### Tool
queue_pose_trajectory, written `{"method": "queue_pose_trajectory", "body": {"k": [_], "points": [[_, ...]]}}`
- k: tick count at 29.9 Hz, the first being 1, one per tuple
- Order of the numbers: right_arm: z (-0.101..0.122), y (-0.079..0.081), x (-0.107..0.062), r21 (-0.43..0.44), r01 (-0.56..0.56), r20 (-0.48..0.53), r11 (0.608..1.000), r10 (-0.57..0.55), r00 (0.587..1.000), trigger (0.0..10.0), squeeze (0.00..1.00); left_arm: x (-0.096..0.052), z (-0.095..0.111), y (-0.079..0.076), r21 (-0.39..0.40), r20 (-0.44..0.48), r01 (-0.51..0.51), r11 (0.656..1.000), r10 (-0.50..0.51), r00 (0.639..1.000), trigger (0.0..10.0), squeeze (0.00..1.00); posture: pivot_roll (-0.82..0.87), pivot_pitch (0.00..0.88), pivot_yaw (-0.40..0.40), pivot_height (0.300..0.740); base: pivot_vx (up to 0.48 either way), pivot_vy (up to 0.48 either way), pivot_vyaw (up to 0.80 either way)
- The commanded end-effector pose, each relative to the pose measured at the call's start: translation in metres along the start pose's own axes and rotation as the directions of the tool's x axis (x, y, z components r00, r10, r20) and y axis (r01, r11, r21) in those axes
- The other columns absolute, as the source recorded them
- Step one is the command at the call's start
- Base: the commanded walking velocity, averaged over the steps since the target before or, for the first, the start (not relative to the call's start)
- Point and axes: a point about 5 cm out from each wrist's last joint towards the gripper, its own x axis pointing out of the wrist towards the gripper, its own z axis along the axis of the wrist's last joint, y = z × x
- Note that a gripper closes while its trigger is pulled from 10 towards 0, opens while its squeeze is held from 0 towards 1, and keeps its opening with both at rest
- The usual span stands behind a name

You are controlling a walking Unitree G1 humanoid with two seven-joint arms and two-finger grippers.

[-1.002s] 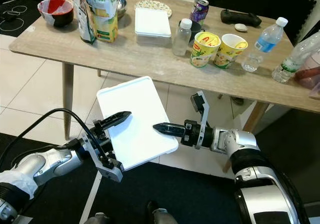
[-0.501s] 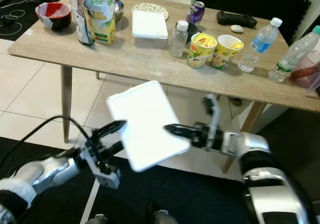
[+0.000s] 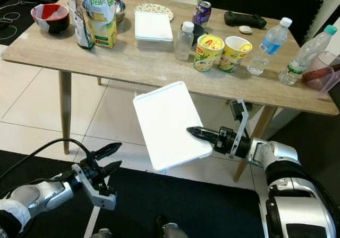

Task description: Restocking fridge

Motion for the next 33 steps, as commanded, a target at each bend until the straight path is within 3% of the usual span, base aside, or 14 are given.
{"method": "queue_pose_trajectory", "body": {"k": [1,4,6,7,10,11,12,15,18,21,22,25,30,33], "points": [[0.001,-0.006,-0.007,-0.018,0.067,0.035,0.998,-0.066,0.997,0.0,0.00,-0.003,0.004,-0.014,-0.087,-0.025,0.043,0.995,-0.046,0.999,10.0,0.00,0.06,0.170,-0.106,0.740,0.000,0.000,0.00],[-0.002,-0.011,-0.008,-0.041,0.123,0.033,0.992,-0.122,0.992,0.0,0.00,-0.005,0.002,-0.018,-0.152,-0.072,0.037,0.988,-0.048,0.996,10.0,0.00,0.06,0.170,-0.105,0.740,0.000,0.000,0.00],[-0.015,-0.025,-0.014,-0.120,0.276,0.004,0.954,-0.278,0.961,0.0,0.00,-0.014,-0.013,-0.035,-0.461,-0.328,-0.070,0.884,-0.097,0.940,10.0,0.00,0.06,0.166,-0.103,0.740,0.000,0.000,0.00],[-0.015,-0.025,-0.014,-0.120,0.276,0.004,0.954,-0.278,0.961,0.0,0.00,-0.014,-0.013,-0.035,-0.461,-0.328,-0.070,0.884,-0.097,0.940,10.0,0.00,0.06,0.166,-0.103,0.740,0.000,0.000,0.00],[-0.048,-0.051,-0.033,-0.330,0.534,-0.083,0.778,-0.588,0.805,0.0,0.00,-0.036,-0.027,-0.065,-0.758,-0.611,-0.453,0.469,-0.269,0.745,10.0,0.00,0.05,0.160,-0.105,0.740,0.000,0.000,0.00],[-0.048,-0.051,-0.033,-0.330,0.534,-0.083,0.778,-0.588,0.805,0.0,0.00,-0.036,-0.027,-0.065,-0.758,-0.611,-0.453,0.469,-0.269,0.745,10.0,0.00,0.05,0.160,-0.105,0.740,0.000,0.000,0.00],[-0.053,-0.055,-0.038,-0.368,0.568,-0.088,0.736,-0.636,0.767,0.0,0.00,-0.040,-0.026,-0.072,-0.775,-0.624,-0.512,0.371,-0.316,0.715,10.0,0.00,0.05,0.160,-0.105,0.740,0.000,0.000,0.00],[-0.059,-0.060,-0.045,-0.382,0.612,-0.078,0.693,-0.684,0.725,0.0,0.00,-0.046,-0.025,-0.081,-0.779,-0.626,-0.563,0.275,-0.370,0.686,10.0,0.00,0.05,0.158,-0.105,0.740,0.000,0.000,0.00],[-0.079,-0.072,-0.073,-0.413,0.742,-0.042,0.528,-0.825,0.564,0.0,0.00,-0.071,-0.017,-0.107,-0.715,-0.638,-0.692,0.098,-0.497,0.588,10.0,0.00,0.04,0.150,-0.099,0.740,0.000,0.000,0.00],[-0.085,-0.075,-0.081,-0.407,0.773,-0.029,0.486,-0.853,0.521,0.0,0.00,-0.079,-0.014,-0.114,-0.694,-0.640,-0.715,0.083,-0.525,0.561,10.0,0.00,0.04,0.150,-0.099,0.740,0.000,0.000,0.00],[-0.096,-0.079,-0.096,-0.393,0.823,-0.008,0.411,-0.896,0.444,10.0,0.00,-0.093,-0.008,-0.125,-0.677,-0.630,-0.732,0.078,-0.575,0.521,10.0,0.00,0.04,0.147,-0.097,0.740,0.000,0.000,0.00],[-0.101,-0.080,-0.102,-0.396,0.835,0.001,0.381,-0.909,0.416,10.0,0.00,-0.099,-0.005,-0.129,-0.672,-0.620,-0.737,0.068,-0.595,0.511,10.0,0.00,0.04,0.147,-0.097,0.740,0.000,0.000,0.00],[-0.149,-0.082,-0.136,-0.324,0.916,-0.054,0.238,-0.971,0.233,10.0,0.00,-0.140,0.011,-0.154,-0.602,-0.588,-0.794,0.083,-0.719,0.371,10.0,0.00,0.04,0.132,-0.091,0.740,0.000,0.000,0.00],[-0.164,-0.081,-0.145,-0.328,0.921,-0.085,0.210,-0.978,0.193,10.0,0.00,-0.148,0.016,-0.159,-0.589,-0.578,-0.803,0.089,-0.742,0.341,10.0,0.00,0.03,0.130,-0.088,0.740,0.000,0.000,0.00]]}}
